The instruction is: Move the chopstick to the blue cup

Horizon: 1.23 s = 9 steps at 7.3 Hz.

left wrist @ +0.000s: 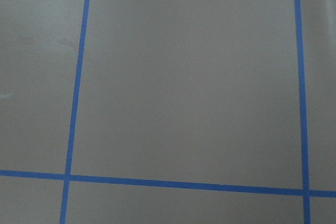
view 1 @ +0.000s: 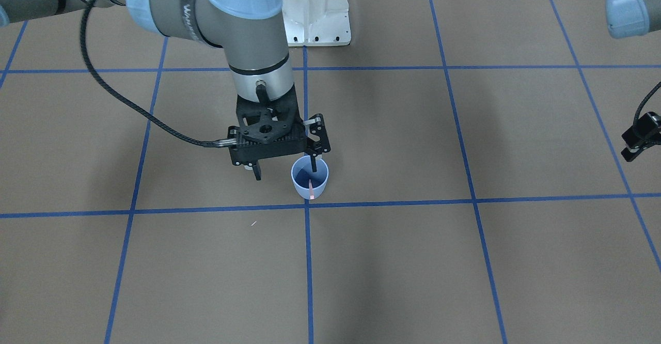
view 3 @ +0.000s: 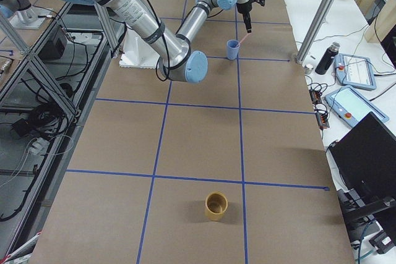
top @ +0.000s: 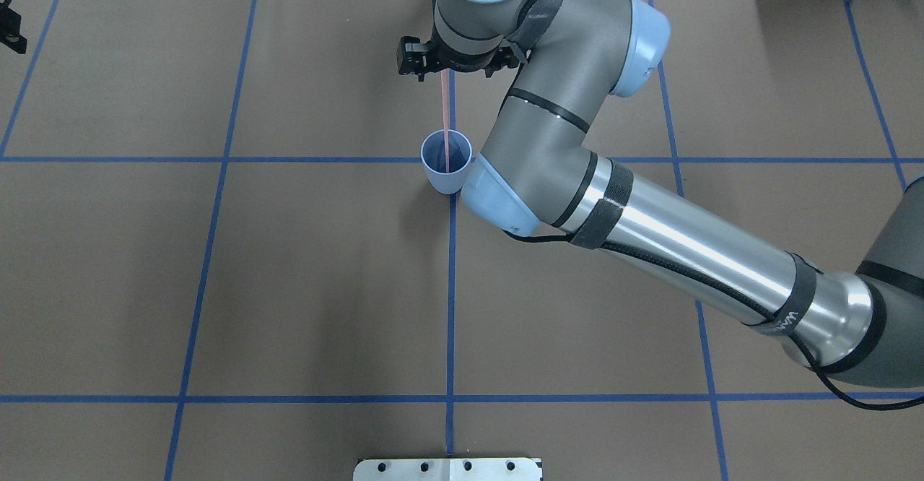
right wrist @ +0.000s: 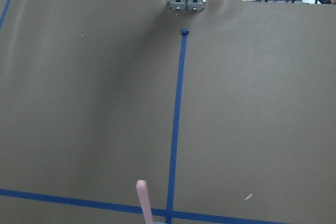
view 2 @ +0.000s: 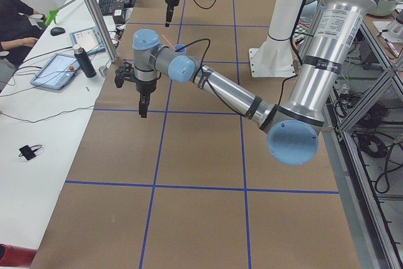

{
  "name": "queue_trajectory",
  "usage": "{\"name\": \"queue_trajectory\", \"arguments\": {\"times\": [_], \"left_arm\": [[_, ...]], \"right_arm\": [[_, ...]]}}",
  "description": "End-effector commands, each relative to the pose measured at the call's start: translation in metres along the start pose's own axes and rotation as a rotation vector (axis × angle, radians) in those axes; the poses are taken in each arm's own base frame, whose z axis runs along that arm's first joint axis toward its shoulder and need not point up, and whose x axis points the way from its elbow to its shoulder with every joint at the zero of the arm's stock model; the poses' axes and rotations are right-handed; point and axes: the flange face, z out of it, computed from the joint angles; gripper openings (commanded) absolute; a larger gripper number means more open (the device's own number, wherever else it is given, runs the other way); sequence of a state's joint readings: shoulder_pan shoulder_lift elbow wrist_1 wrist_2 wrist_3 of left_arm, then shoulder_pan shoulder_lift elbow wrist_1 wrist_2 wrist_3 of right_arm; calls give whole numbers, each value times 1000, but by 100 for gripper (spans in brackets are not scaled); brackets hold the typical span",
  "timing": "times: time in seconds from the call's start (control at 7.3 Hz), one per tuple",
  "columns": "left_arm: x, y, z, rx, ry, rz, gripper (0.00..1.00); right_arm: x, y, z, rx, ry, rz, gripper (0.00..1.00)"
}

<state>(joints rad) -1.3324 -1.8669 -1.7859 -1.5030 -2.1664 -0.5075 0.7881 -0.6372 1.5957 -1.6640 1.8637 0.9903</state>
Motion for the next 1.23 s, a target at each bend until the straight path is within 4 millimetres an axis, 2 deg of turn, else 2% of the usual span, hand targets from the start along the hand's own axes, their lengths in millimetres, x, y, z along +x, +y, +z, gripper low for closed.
{"name": "queue_trajectory", "arguments": {"times": [0.0, 0.14, 0.41, 0.55, 0.68, 0.82, 0.96, 1.1], "left_arm": [[-29, 10, 8, -6, -14, 18, 99], [-36, 9, 5, 9, -12, 17, 99], [-66, 26, 18, -3, -24, -1, 99], [-75, 33, 25, -12, -28, -8, 99], [-86, 43, 33, -29, -37, -23, 99], [-108, 59, 51, -69, -58, -52, 99], [-126, 71, 64, -99, -72, -79, 99], [-149, 74, 57, -90, -77, -108, 99]], "right_arm": [[110, -5, -63, -71, 55, 10, 100], [177, -13, -79, -107, 116, 6, 100], [330, -24, -100, -235, 202, -127, 100], [394, -18, -95, -316, 227, -179, 100], [477, -15, -94, -381, 244, -207, 100], [548, -1, -87, -459, 239, -267, 100], [614, 18, -73, -508, 209, -240, 100], [665, 50, -57, -476, 159, -206, 100]]}}
